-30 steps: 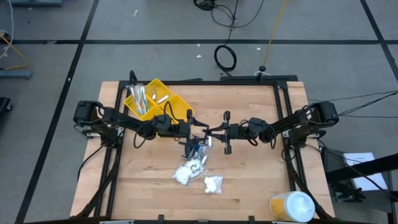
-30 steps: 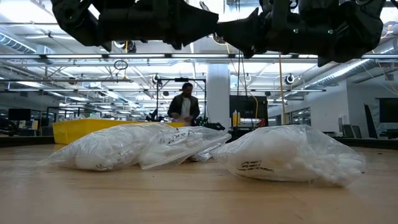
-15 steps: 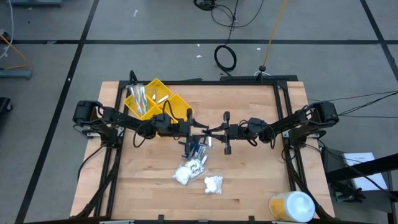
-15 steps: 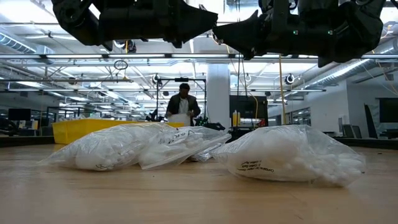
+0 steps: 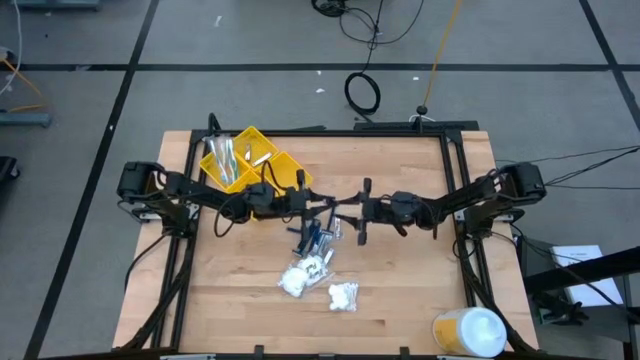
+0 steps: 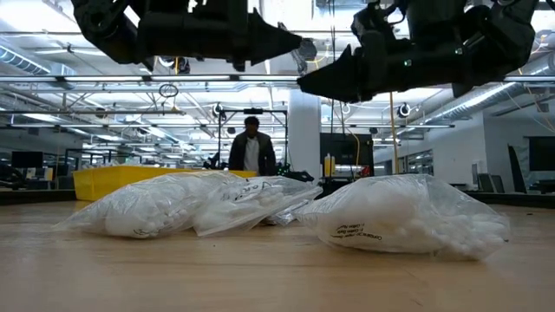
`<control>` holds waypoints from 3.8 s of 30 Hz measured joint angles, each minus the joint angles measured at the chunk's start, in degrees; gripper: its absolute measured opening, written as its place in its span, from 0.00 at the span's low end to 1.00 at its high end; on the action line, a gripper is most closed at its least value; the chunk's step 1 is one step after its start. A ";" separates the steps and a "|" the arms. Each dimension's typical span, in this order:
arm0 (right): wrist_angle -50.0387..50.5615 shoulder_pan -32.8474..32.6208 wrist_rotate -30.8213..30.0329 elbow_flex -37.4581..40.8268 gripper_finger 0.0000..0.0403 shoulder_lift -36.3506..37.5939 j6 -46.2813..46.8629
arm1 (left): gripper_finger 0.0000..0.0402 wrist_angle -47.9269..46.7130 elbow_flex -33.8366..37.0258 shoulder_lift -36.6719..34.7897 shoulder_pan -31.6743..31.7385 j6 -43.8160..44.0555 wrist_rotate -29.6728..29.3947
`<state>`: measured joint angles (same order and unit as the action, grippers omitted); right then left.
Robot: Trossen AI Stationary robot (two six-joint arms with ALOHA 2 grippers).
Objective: Pick & Place Travel size toiletries
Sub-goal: Put the silver nail cutter into the top yellow bin
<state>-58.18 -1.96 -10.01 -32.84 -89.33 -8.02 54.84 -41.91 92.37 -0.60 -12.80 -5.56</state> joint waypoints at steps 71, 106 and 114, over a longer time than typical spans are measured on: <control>19.32 0.78 5.83 -1.90 0.60 3.79 7.75 | 0.62 -21.83 31.56 -29.76 35.93 38.80 -19.94; 54.40 -2.94 -3.28 -16.73 0.60 -9.94 9.02 | 0.63 -22.88 31.54 -29.74 35.67 38.45 -19.42; 55.70 -6.99 -3.48 -16.61 0.60 -8.62 10.03 | 0.63 -23.42 31.54 -29.74 35.67 38.50 -19.41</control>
<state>-2.49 -8.94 -13.50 -49.45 -97.95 2.01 31.42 -10.37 62.63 35.07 25.69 -24.97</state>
